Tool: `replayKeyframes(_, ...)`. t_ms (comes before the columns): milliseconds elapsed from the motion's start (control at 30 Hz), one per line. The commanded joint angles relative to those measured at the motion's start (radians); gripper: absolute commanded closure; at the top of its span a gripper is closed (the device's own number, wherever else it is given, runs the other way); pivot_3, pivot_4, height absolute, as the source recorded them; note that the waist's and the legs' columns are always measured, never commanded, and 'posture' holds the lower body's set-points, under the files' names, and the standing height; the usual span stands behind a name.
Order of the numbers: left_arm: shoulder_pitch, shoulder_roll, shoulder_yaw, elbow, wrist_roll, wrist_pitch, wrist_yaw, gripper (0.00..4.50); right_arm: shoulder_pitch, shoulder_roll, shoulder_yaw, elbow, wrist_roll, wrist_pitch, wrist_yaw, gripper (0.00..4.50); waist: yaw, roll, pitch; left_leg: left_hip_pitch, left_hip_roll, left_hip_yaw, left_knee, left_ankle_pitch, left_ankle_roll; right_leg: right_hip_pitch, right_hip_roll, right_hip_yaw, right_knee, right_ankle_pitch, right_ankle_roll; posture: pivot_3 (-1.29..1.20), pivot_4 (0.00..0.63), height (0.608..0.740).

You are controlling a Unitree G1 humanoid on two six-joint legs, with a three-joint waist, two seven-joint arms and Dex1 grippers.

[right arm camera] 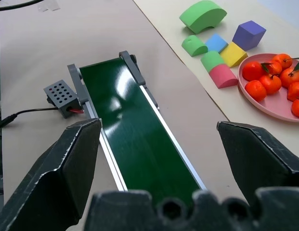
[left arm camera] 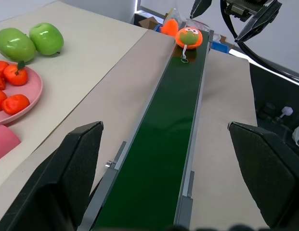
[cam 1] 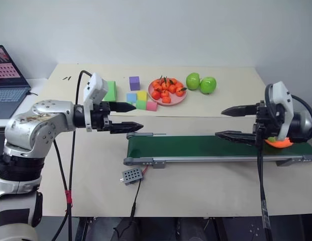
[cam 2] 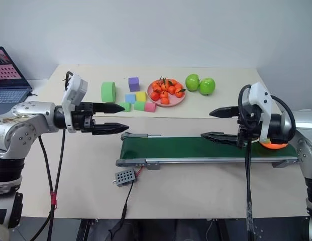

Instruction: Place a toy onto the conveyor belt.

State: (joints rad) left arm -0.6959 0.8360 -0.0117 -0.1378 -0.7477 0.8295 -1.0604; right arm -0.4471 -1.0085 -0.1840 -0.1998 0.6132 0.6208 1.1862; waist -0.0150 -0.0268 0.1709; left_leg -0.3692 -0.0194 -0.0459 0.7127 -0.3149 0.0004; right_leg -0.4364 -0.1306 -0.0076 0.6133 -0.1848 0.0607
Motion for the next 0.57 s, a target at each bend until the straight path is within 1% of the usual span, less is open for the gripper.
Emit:
replayKeyframes(33, -0.042, -0.004, 0.054, 0.003, -0.019, 0.012, 0.002, 0.06, -0.019, 0.003, -0.026, -0.031, 0.029, 0.004, -0.006, 0.0, 0.0, 0.0, 0.0, 0.0, 0.0, 0.0, 0.0, 0.0, 0.0, 0.0, 0.0, 0.0, 0.0, 0.0, 0.0, 0.0, 0.15, 0.738)
replayKeyframes(567, -0.052, 0.005, 0.097, -0.006, -0.014, 0.054, 0.003, 0.06, -0.046, 0.058, 0.003, -0.009, 0.012, -0.016, -0.01, 0.0, 0.0, 0.0, 0.0, 0.0, 0.0, 0.0, 0.0, 0.0, 0.0, 0.0, 0.0, 0.0, 0.0, 0.0, 0.0, 0.0, 0.15, 0.738)
